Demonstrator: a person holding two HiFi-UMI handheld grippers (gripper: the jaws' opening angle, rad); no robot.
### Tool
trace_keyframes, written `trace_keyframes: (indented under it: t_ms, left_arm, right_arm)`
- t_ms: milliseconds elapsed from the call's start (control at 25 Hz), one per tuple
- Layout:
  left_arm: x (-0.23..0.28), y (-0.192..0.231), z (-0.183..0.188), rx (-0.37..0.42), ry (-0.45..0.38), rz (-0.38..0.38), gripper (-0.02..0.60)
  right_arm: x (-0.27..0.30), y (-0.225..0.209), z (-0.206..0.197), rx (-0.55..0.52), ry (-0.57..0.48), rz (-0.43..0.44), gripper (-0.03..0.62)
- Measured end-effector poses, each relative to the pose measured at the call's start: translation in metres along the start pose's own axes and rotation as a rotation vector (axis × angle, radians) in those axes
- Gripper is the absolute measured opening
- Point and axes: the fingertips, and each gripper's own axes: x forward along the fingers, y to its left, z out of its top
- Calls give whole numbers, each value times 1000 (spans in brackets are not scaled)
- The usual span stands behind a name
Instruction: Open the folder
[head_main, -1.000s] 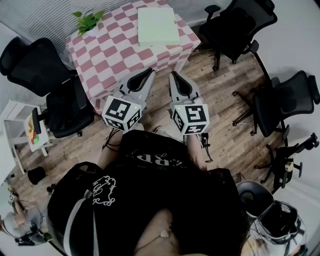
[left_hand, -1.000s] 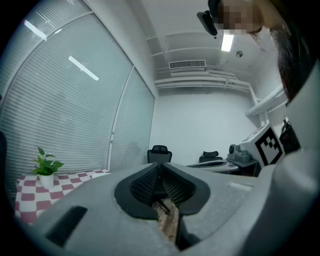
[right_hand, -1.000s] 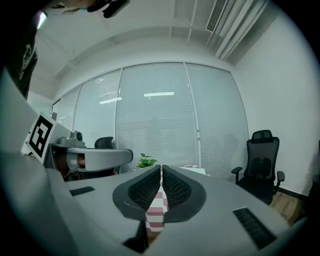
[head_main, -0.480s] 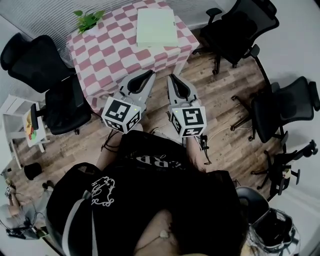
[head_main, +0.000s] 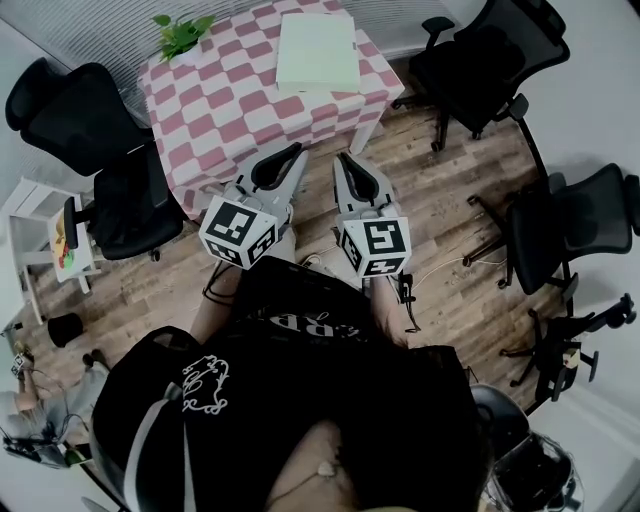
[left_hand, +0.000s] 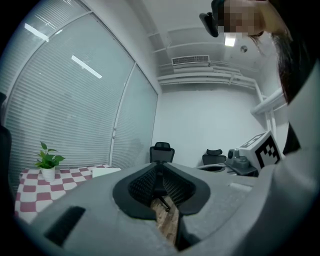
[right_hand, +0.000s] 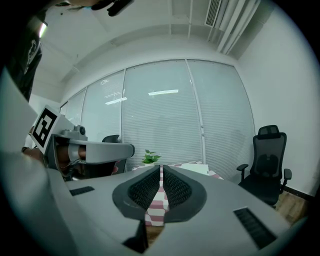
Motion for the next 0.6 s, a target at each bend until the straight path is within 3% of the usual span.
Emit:
trace_keyframes:
  t_ms: [280,600]
  left_arm:
    - [30,14,-6,9,32,-45,37]
    - [97,40,7,27,24,-130,37]
  right_arm:
    - [22,-19,0,6,11,-26,21]
    - [60,-78,11,25,15,-125,21]
